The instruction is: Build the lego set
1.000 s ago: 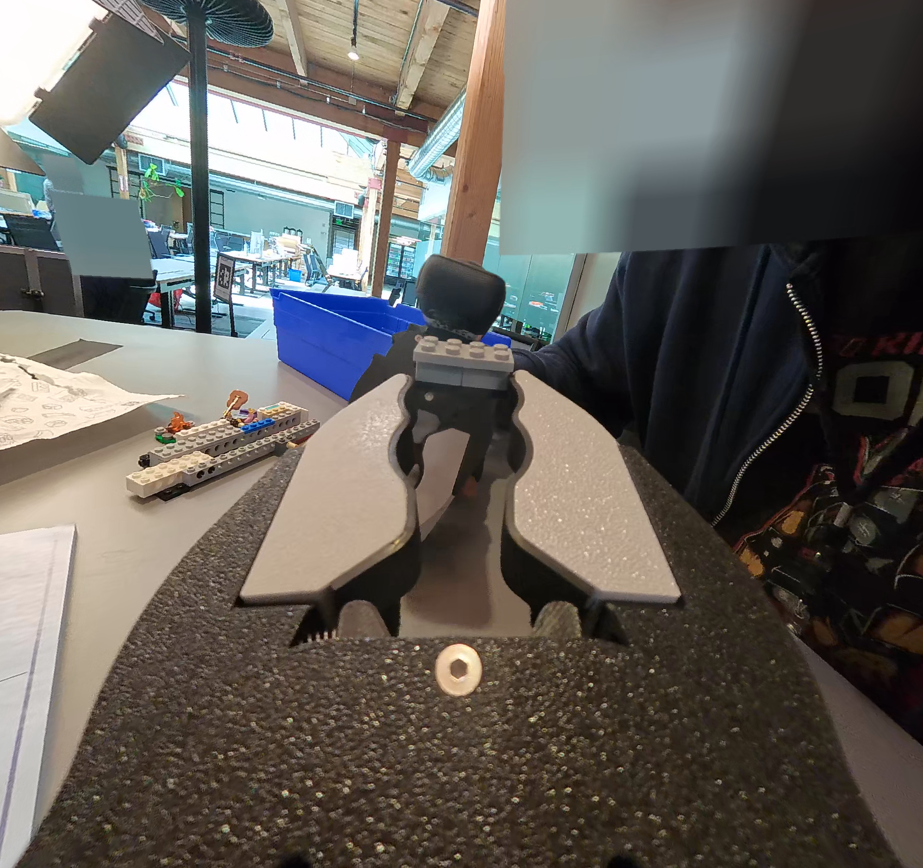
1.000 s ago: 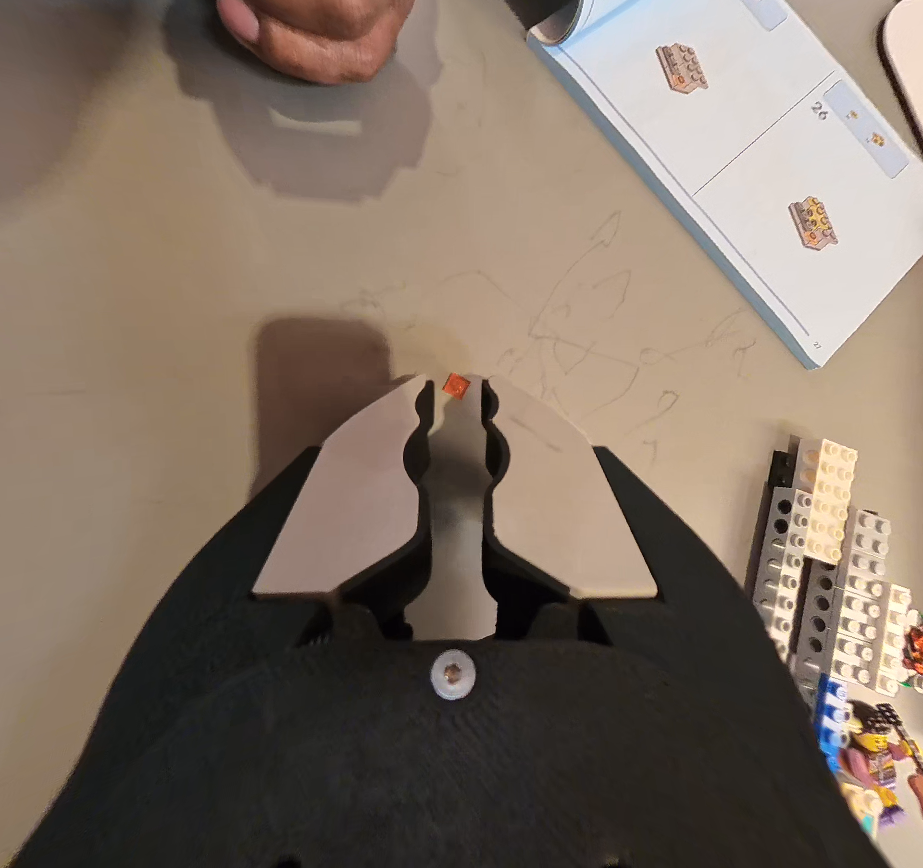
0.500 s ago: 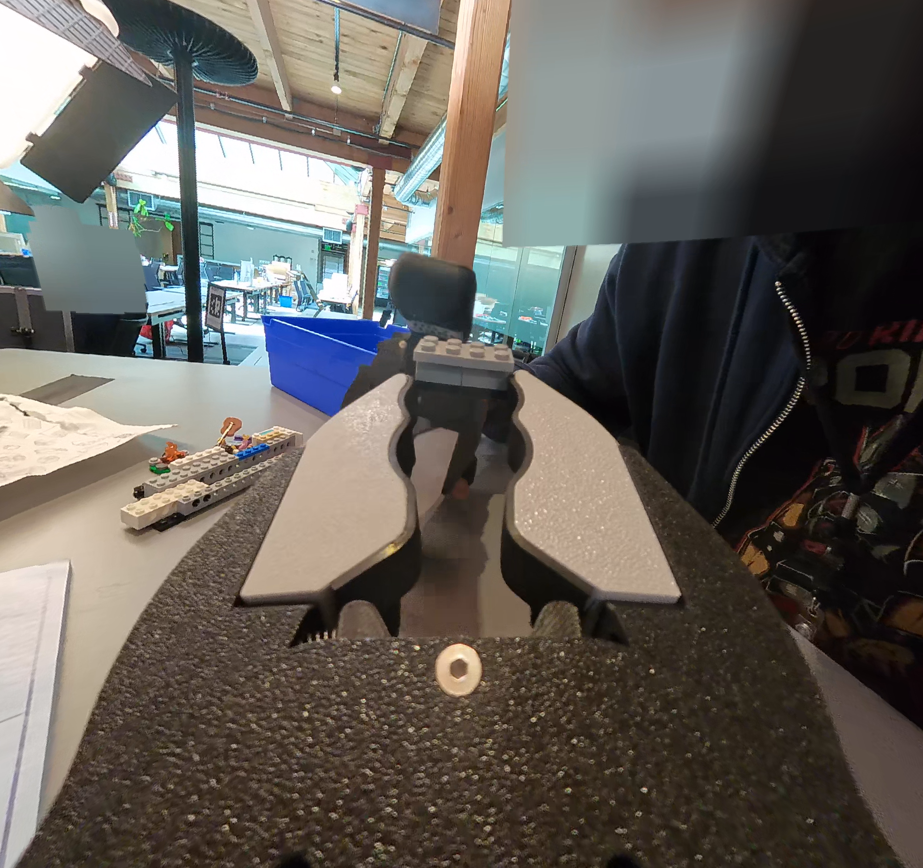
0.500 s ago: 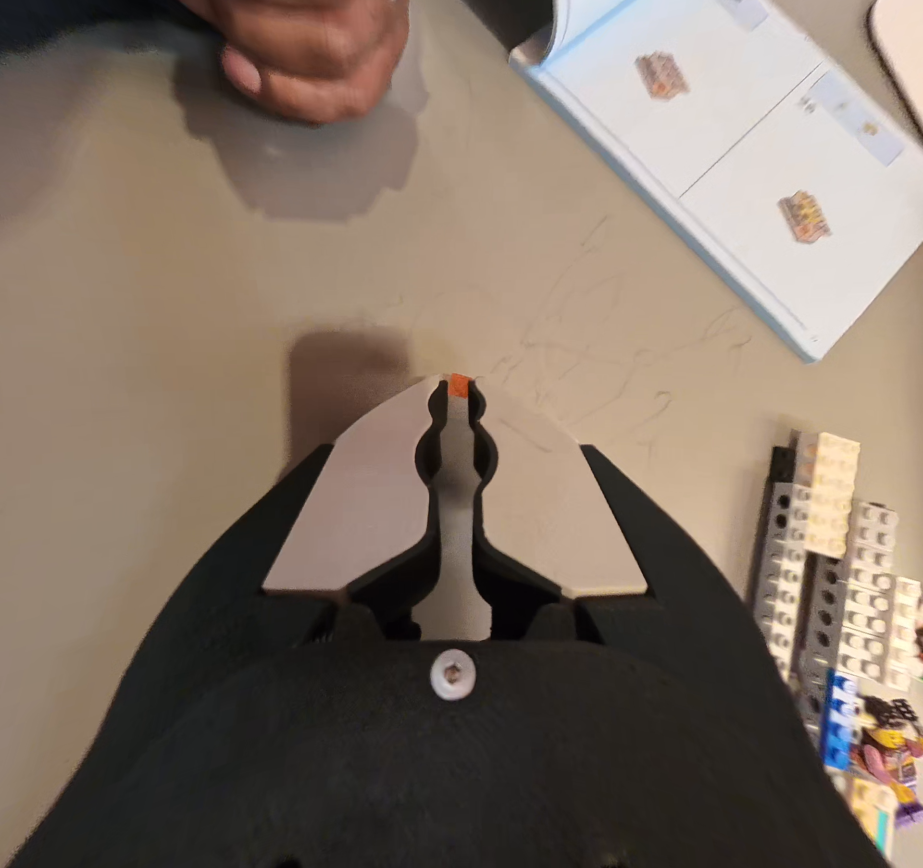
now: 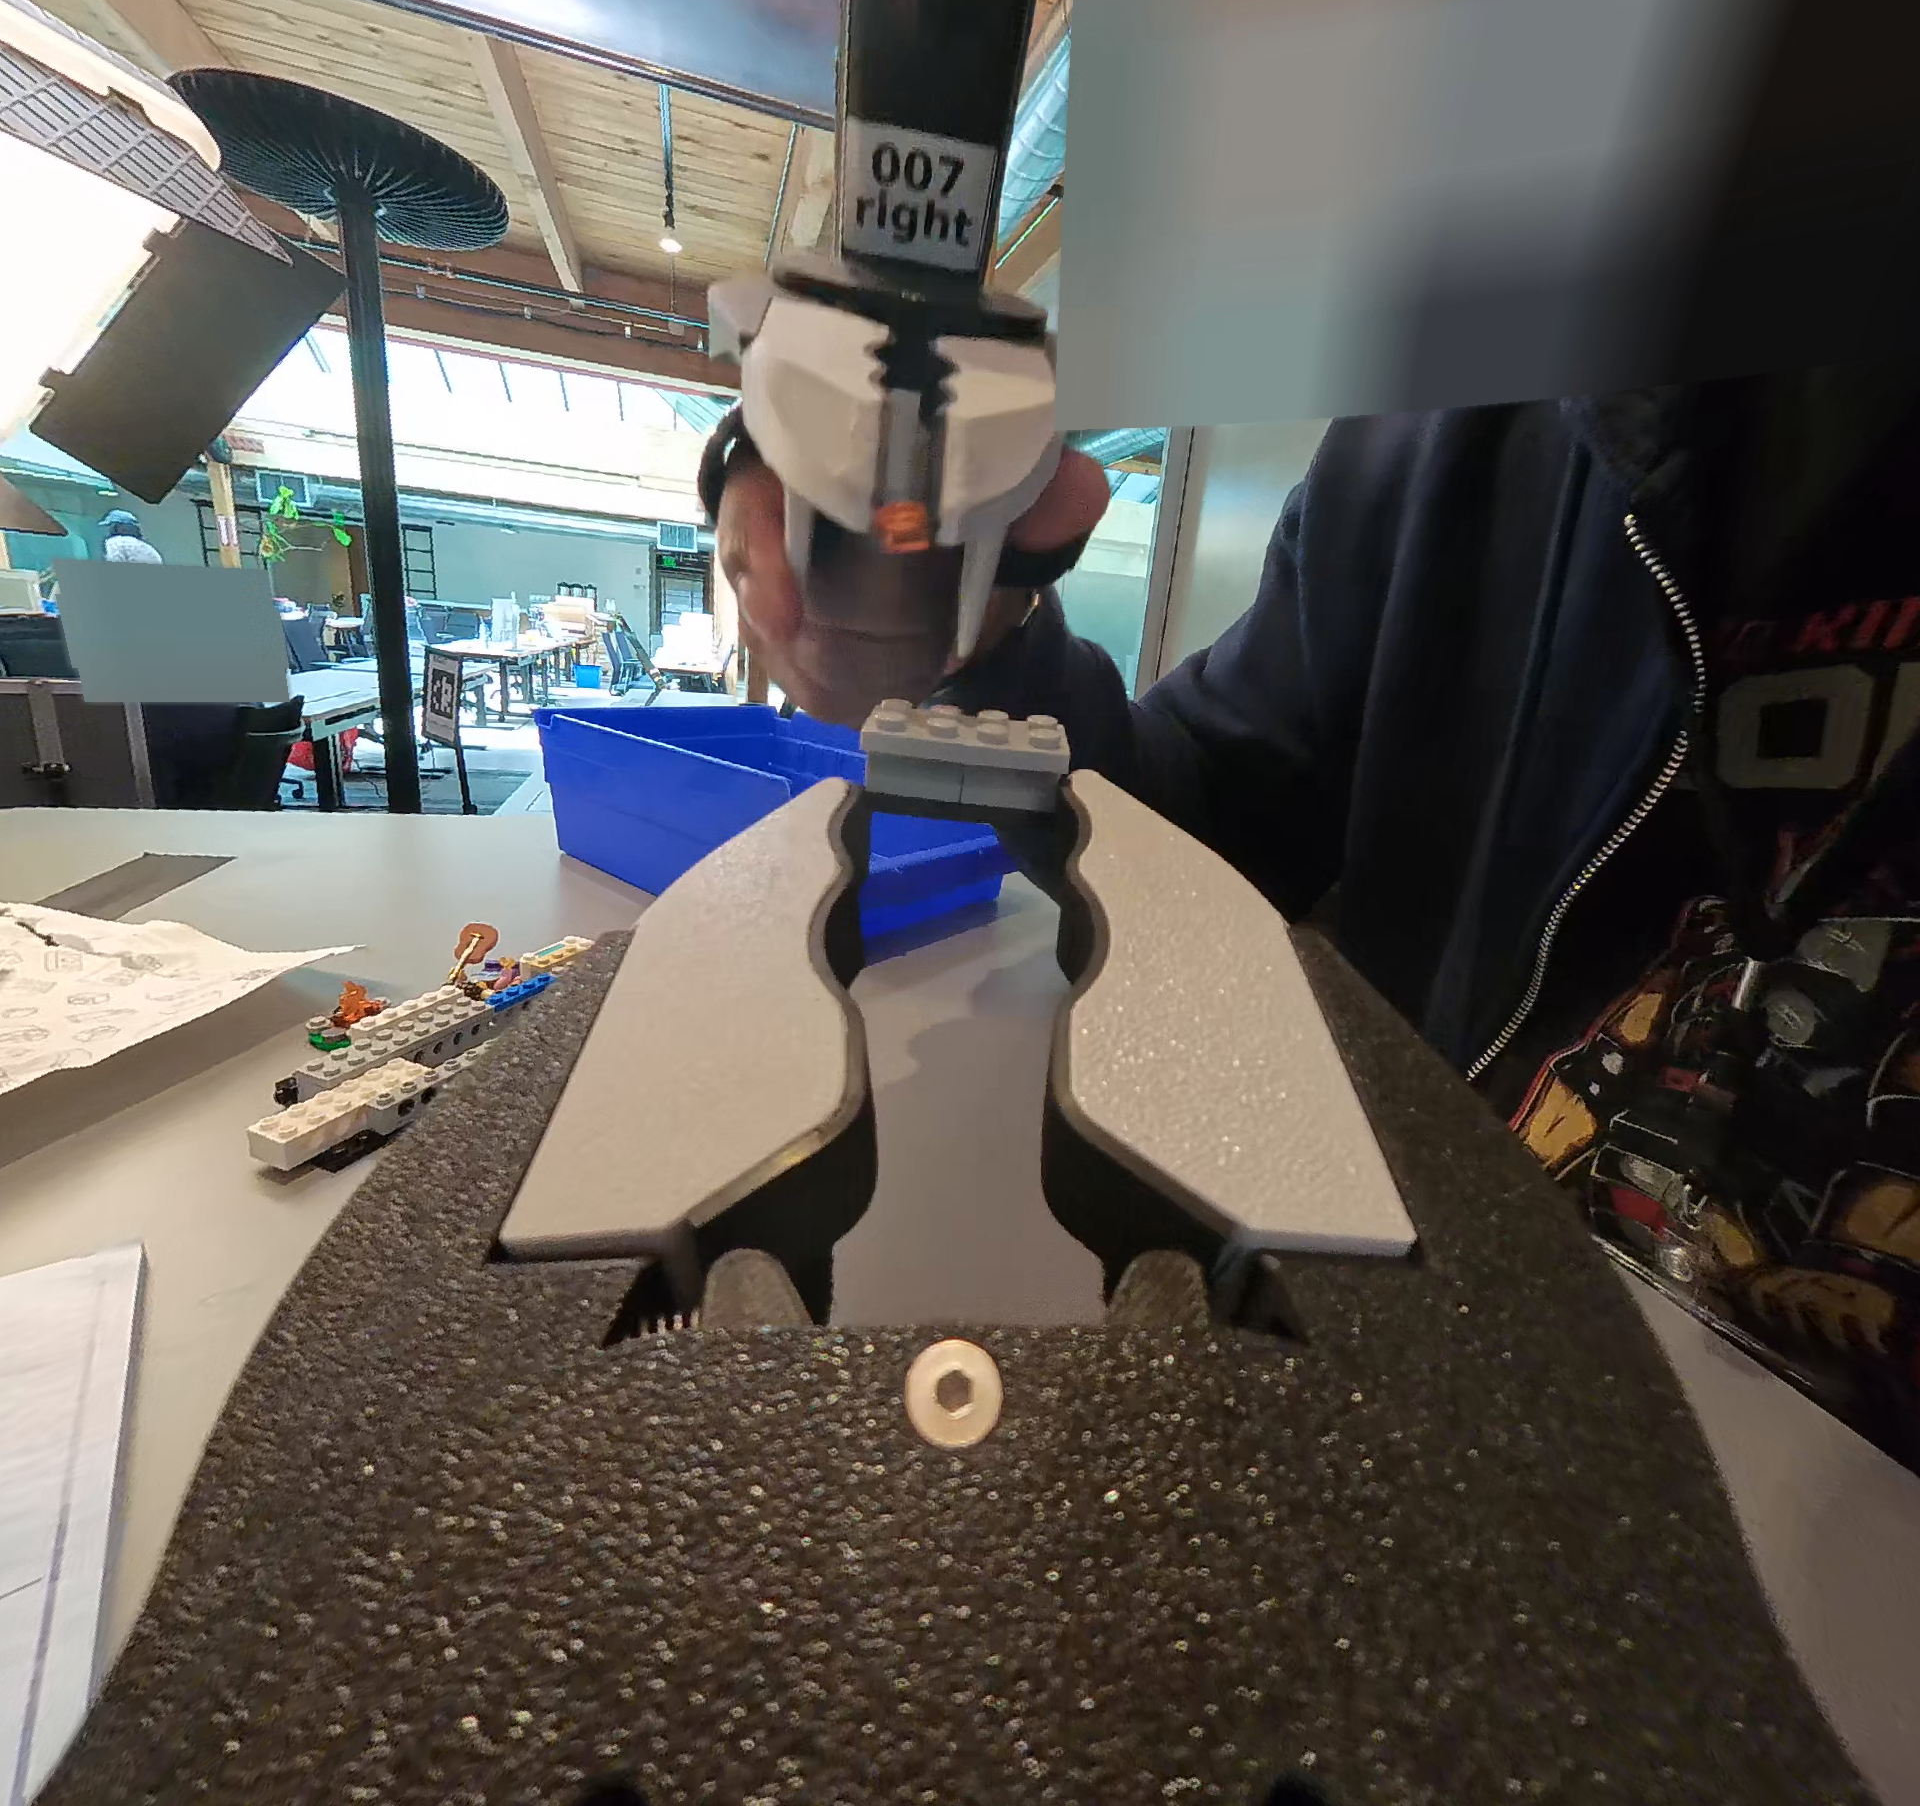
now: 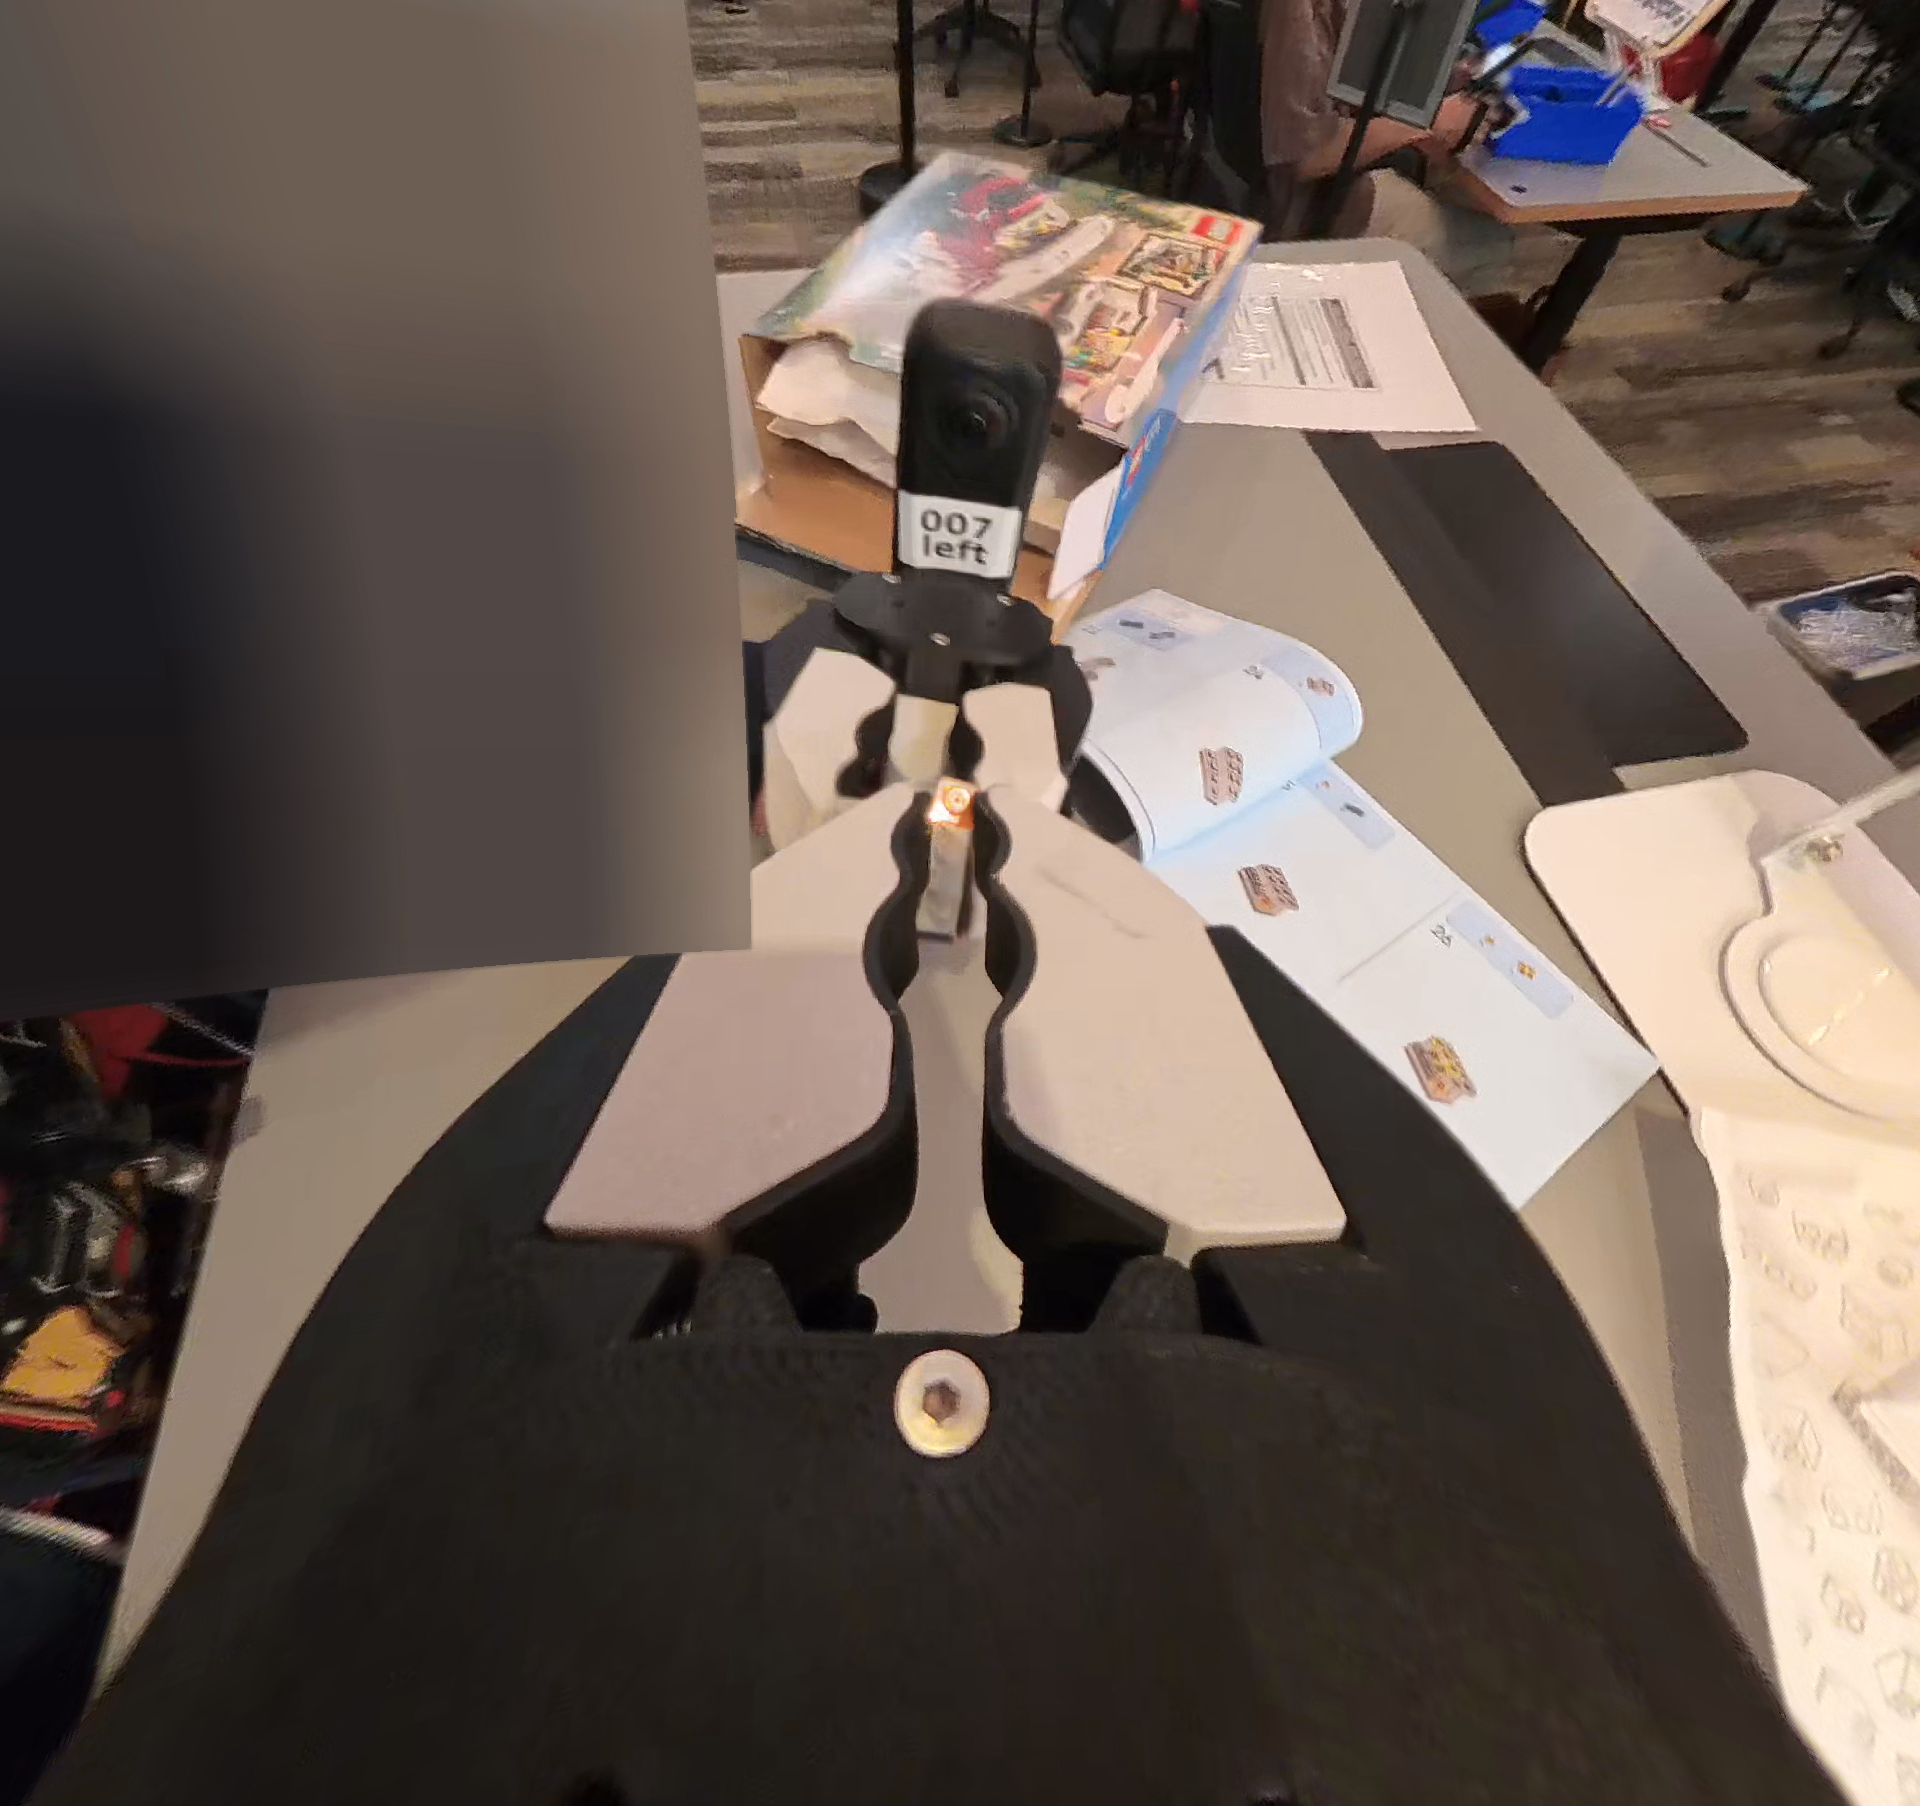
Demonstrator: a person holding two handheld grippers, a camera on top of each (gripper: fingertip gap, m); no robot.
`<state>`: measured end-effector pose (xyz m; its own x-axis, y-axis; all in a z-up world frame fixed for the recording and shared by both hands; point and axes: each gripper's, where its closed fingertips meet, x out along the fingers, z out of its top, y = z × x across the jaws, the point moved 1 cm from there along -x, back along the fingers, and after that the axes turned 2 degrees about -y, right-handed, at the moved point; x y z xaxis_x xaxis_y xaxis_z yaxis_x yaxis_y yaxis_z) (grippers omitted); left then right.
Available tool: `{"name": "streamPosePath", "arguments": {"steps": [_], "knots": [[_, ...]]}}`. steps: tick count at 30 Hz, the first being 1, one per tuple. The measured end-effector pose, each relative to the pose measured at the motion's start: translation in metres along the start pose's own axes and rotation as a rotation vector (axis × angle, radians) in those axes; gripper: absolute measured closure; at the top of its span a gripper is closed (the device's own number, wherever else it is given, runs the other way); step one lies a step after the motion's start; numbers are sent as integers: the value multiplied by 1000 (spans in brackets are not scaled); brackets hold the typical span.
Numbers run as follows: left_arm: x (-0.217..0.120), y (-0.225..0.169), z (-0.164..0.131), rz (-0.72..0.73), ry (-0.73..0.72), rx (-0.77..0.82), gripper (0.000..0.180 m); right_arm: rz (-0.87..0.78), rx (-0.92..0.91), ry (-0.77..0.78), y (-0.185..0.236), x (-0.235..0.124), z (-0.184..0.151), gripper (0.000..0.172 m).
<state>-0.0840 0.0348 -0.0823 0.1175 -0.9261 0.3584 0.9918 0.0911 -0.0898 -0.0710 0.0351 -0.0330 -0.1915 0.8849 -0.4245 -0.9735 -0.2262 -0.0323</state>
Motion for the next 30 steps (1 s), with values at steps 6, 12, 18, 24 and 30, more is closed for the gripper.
{"name": "streamPosePath", "arguments": {"steps": [6,12,18,24,30], "knots": [[-4,-2,8,21,-29,38,147,33,9,85,4,4,-6,164],[-4,-5,8,17,-25,49,147,58,12,121,6,8,-14,164],[-3,-6,8,7,-28,49,147,74,19,140,8,11,-19,164],[-2,-7,8,-1,-34,46,147,81,11,142,8,11,-21,164],[-2,-9,9,-9,-41,46,147,79,16,129,8,11,-19,164]]}}
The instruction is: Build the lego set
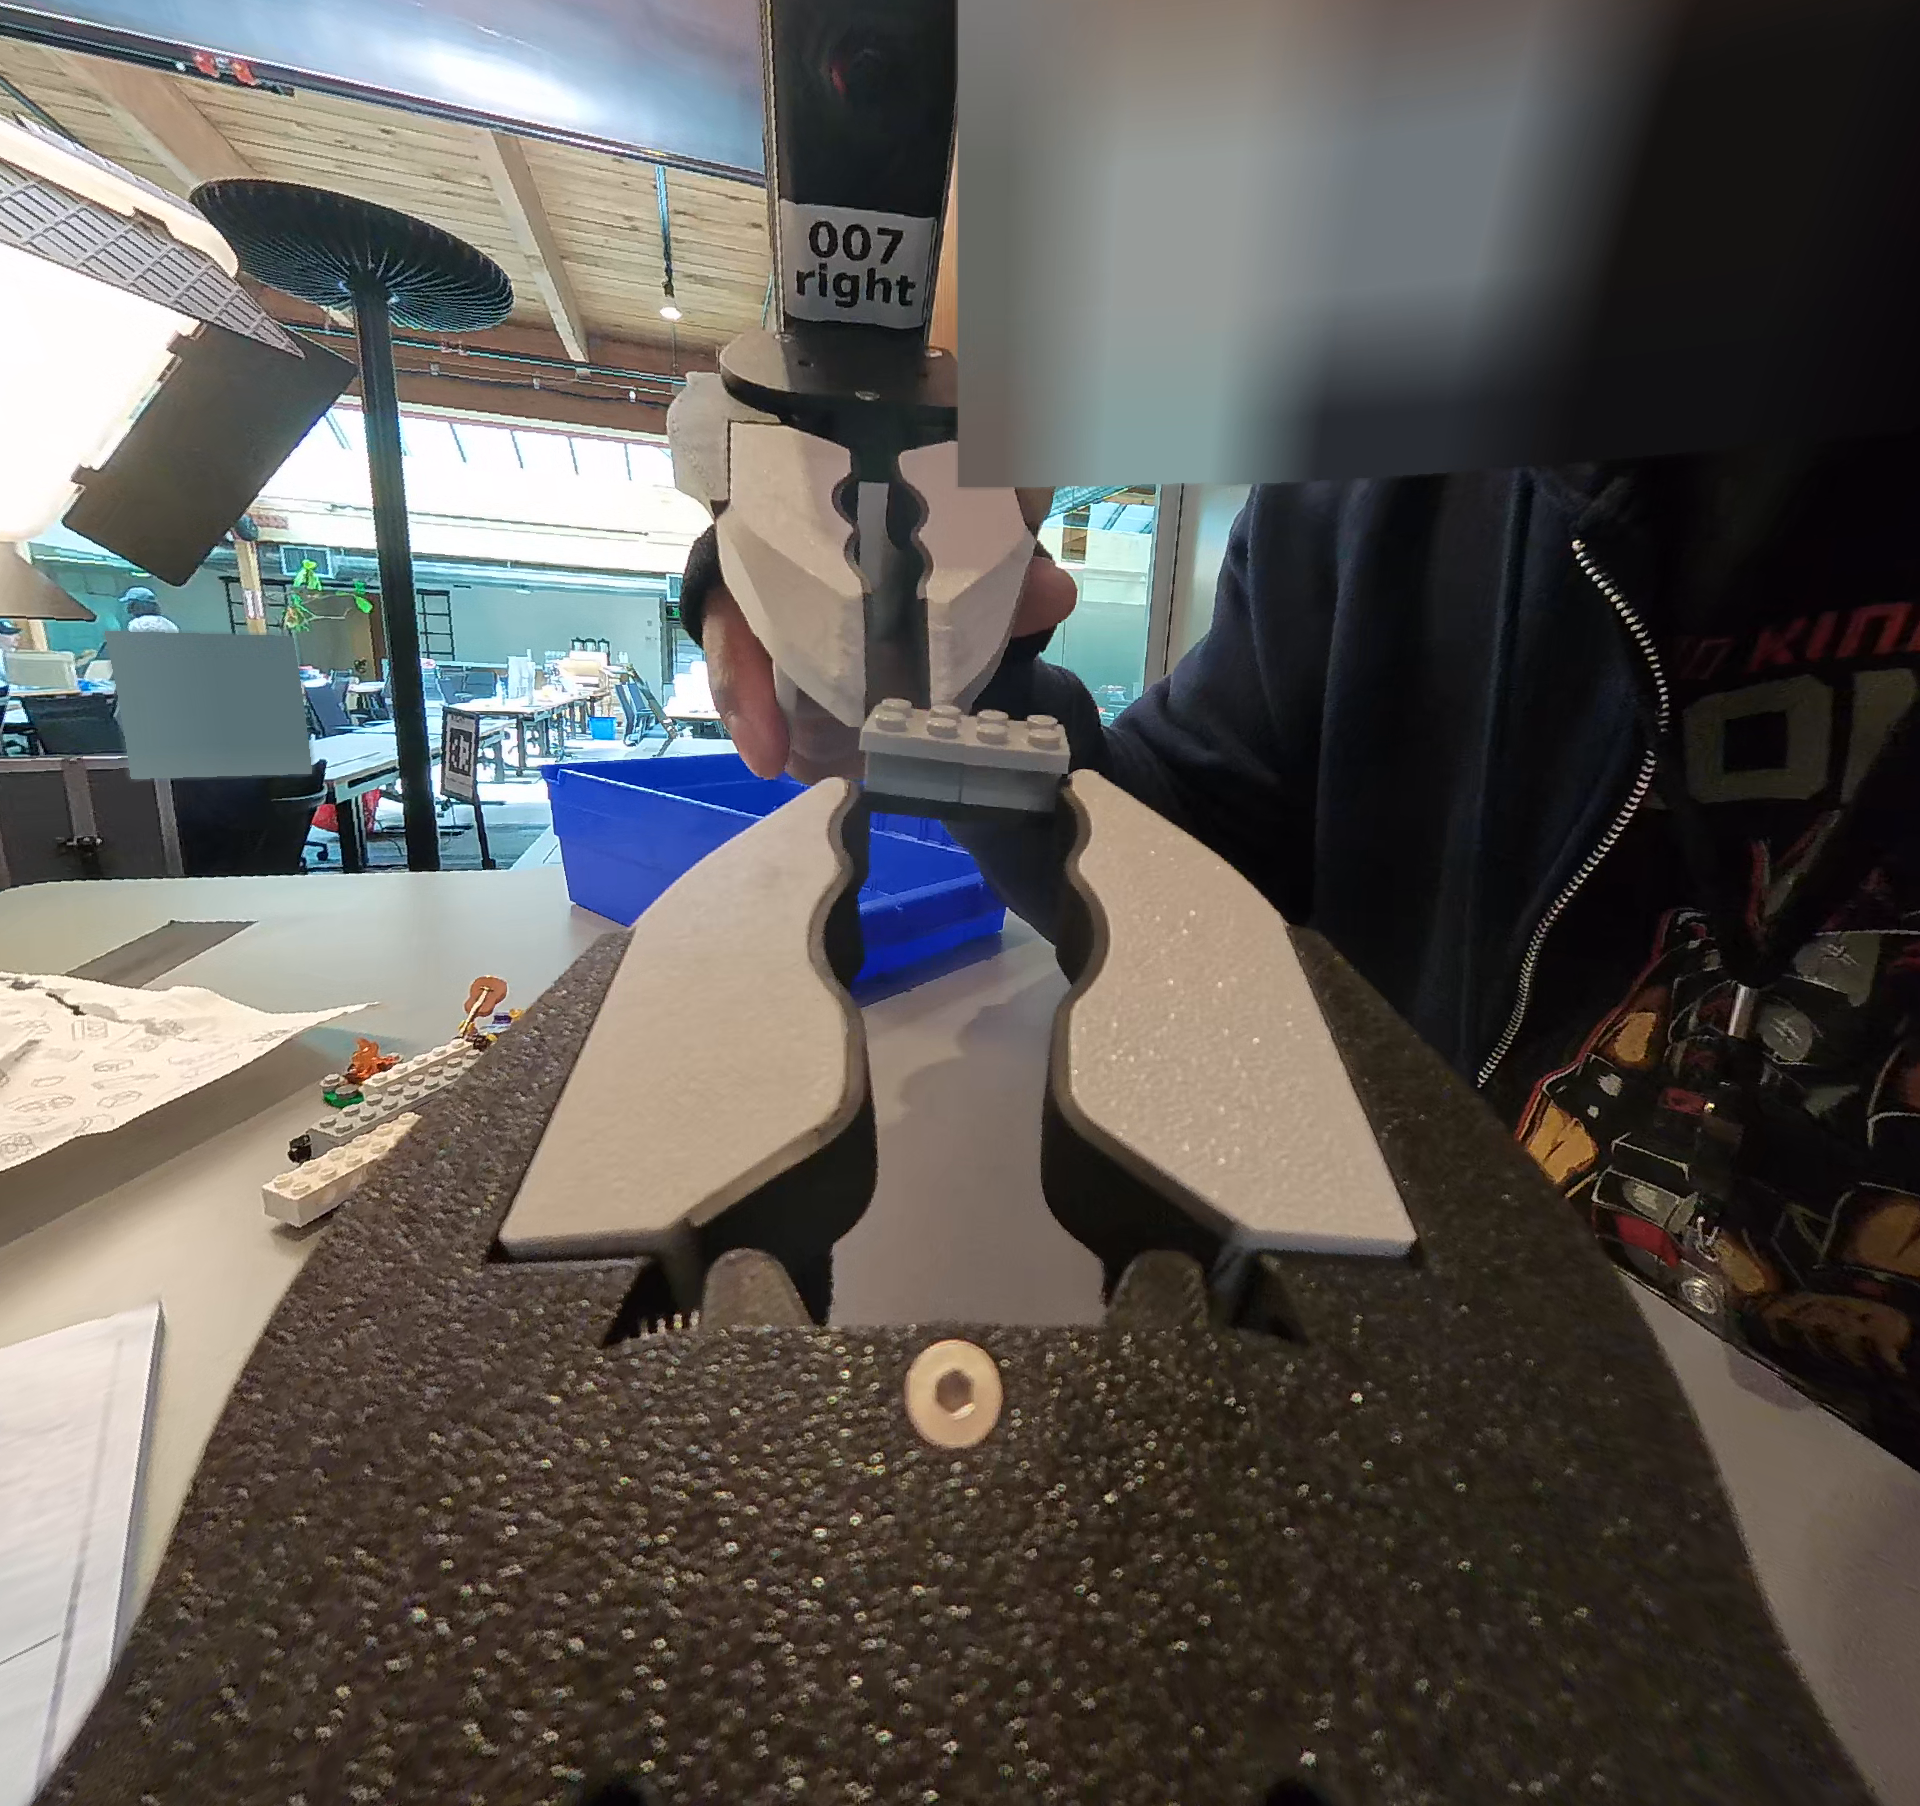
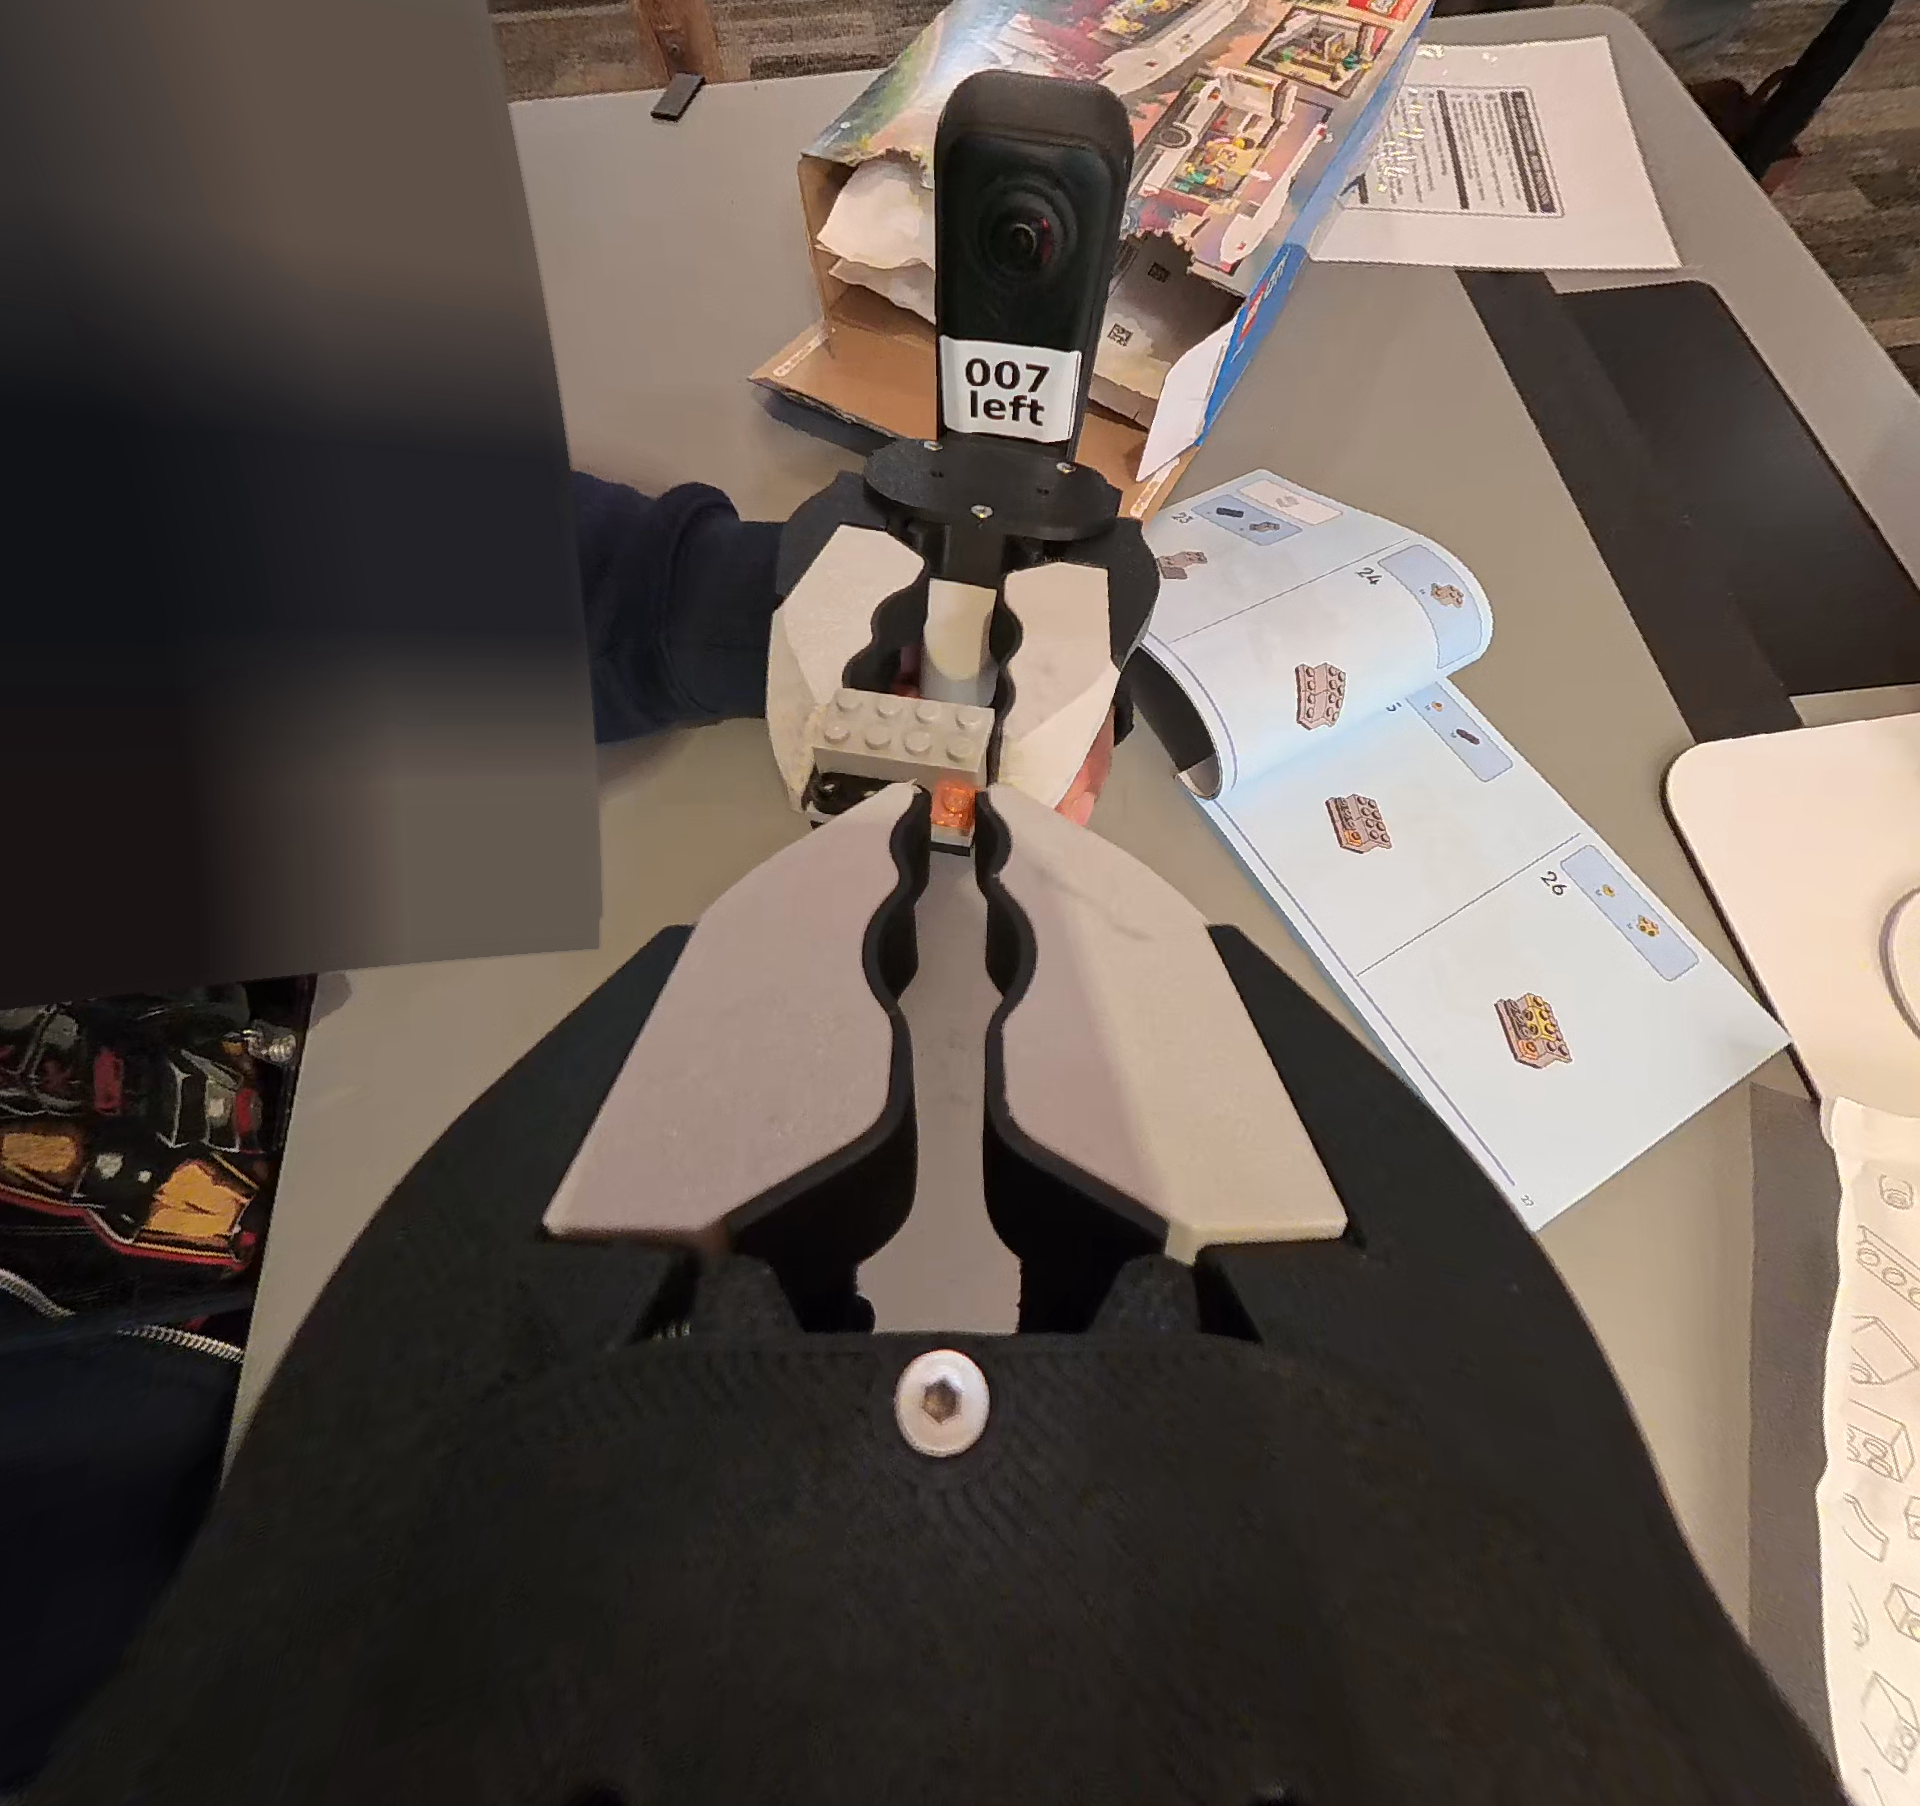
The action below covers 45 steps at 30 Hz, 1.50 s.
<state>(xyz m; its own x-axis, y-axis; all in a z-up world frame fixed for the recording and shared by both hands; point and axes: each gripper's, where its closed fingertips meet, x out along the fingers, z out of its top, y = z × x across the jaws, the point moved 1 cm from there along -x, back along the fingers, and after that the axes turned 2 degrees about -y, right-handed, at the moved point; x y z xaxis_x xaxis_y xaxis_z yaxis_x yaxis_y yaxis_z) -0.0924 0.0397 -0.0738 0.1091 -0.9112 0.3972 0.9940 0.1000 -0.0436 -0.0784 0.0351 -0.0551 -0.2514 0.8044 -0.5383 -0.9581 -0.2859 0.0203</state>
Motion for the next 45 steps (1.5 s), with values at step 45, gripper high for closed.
{"name": "streamPosePath", "arguments": {"steps": [45], "knots": [[-6,-6,12,-65,-80,-68,147,-381,-984,-121,8,3,6,143]]}}
